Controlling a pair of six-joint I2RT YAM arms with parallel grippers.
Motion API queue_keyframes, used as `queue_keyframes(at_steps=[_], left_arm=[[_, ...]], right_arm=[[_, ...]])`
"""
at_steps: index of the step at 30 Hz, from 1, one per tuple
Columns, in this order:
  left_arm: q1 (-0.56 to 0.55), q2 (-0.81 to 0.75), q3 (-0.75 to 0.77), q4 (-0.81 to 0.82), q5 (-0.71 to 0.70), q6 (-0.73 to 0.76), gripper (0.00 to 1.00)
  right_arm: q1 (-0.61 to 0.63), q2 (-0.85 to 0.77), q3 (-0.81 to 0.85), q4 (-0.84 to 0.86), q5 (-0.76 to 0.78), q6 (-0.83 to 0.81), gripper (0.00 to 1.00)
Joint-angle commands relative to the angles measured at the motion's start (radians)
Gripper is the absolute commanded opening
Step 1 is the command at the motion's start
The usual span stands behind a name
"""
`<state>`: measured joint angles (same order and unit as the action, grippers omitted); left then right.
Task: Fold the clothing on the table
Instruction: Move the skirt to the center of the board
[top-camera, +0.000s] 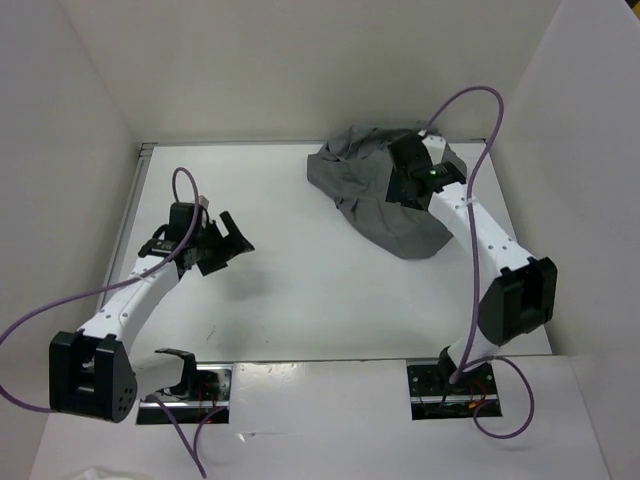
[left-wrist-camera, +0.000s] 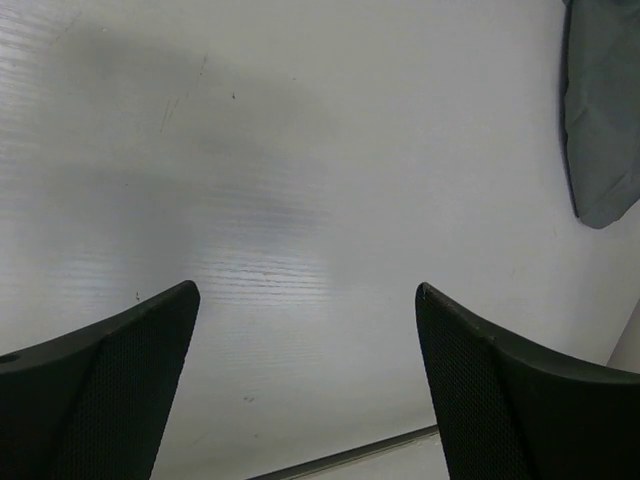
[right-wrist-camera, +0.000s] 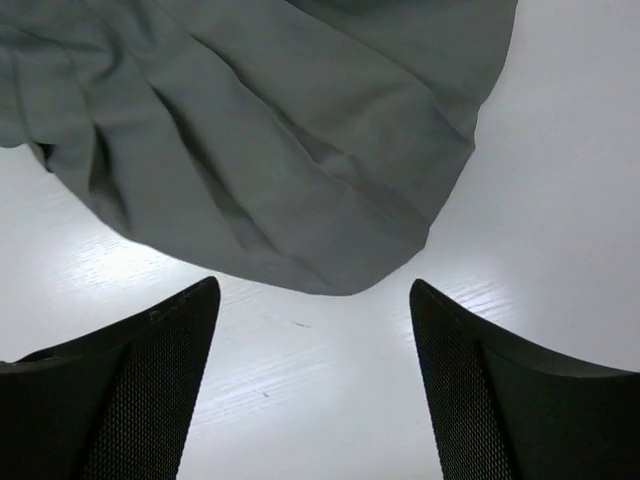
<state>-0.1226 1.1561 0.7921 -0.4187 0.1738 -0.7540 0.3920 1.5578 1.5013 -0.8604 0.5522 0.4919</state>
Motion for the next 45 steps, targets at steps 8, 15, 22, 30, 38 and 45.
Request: queue_keyframes(at_steps=[8, 15, 22, 30, 38, 45], left_arm=[[0.006, 0.157, 0.070, 0.014, 0.141, 0.053, 0.95], [0.006, 0.129, 0.070, -0.006, 0.119, 0.053, 0.95], [0.006, 0.097, 0.079, -0.043, 0.087, 0.053, 0.95], [0.006, 0.097, 0.070, -0.034, 0.078, 0.044, 0.95], [0.006, 0.097, 0.059, 0.006, 0.087, 0.024, 0.95], [0.006, 0.116, 0.059, 0.015, 0.096, 0.024, 0.95]], right_arm=[[-0.079, 0.423, 0.292, 0.238, -0.216, -0.174, 0.82], [-0.088, 0.688, 0.514, 0.247, -0.342, -0.228, 0.82], [-0.126, 0.823, 0.643, 0.218, -0.420, -0.228, 0.58], [-0.136, 0.647, 0.605, 0.158, -0.555, -0.225, 0.00], [-0.125, 0.207, 0.508, 0.097, -0.664, -0.234, 0.00], [-0.107, -0.074, 0.342, 0.006, -0.920, -0.266, 0.01]])
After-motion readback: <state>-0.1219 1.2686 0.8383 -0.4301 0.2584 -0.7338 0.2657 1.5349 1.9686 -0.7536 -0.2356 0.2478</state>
